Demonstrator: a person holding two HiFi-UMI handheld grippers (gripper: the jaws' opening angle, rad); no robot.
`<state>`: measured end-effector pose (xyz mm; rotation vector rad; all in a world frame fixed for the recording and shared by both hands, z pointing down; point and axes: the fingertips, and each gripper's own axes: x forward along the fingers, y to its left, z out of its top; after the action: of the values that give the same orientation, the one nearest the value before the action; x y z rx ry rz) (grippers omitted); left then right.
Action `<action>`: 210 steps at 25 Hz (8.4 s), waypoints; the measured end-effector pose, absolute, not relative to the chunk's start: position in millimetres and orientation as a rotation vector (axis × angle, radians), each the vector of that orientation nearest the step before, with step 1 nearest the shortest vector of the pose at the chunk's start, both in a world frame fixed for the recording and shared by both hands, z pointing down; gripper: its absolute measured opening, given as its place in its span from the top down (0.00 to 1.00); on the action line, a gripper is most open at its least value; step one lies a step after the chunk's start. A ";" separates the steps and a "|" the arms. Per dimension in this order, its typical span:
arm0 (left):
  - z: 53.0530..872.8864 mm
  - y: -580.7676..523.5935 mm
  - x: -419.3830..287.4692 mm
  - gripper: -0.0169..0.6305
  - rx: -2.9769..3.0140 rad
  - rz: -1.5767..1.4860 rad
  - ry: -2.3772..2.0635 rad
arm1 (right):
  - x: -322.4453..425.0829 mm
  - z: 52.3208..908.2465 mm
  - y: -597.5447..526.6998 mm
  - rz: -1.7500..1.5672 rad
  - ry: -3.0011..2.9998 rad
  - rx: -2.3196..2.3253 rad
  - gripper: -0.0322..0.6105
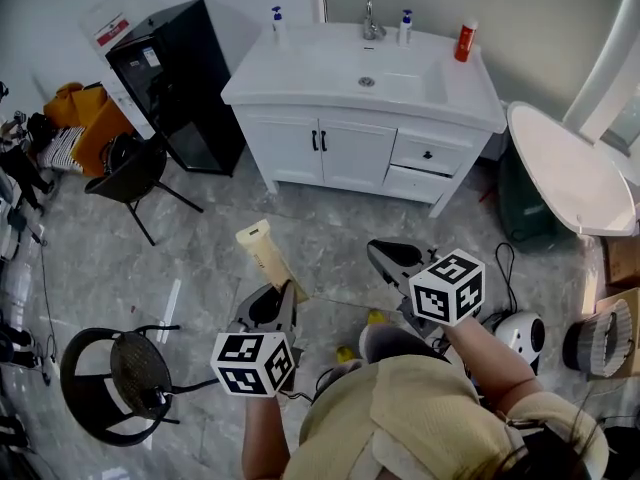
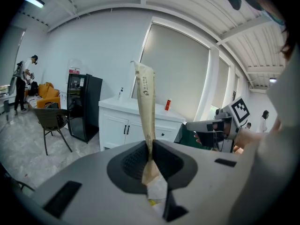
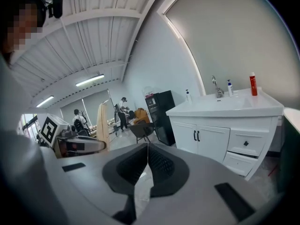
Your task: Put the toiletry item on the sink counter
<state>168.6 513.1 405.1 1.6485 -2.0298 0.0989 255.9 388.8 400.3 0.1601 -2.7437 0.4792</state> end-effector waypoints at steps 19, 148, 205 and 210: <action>405.2 409.6 101.0 0.87 1.625 0.126 -2.057 | 175.8 407.6 290.0 0.505 -2.724 0.089 0.91; 397.0 -123.5 -130.2 0.87 2.059 0.352 -1.599 | -40.4 403.3 -170.8 0.687 -2.745 0.616 0.91; 479.9 -318.6 -264.9 0.87 2.109 1.312 -1.343 | -157.4 460.9 -289.6 0.763 -2.491 0.807 0.91; 484.6 -331.6 -262.8 0.87 2.119 1.414 -1.315 | -160.2 467.3 -294.6 0.777 -2.480 0.799 0.91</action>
<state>-262.8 -331.6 484.6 2.1185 -1.3147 1.4141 -160.2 -294.6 467.3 0.7991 -2.4799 0.7770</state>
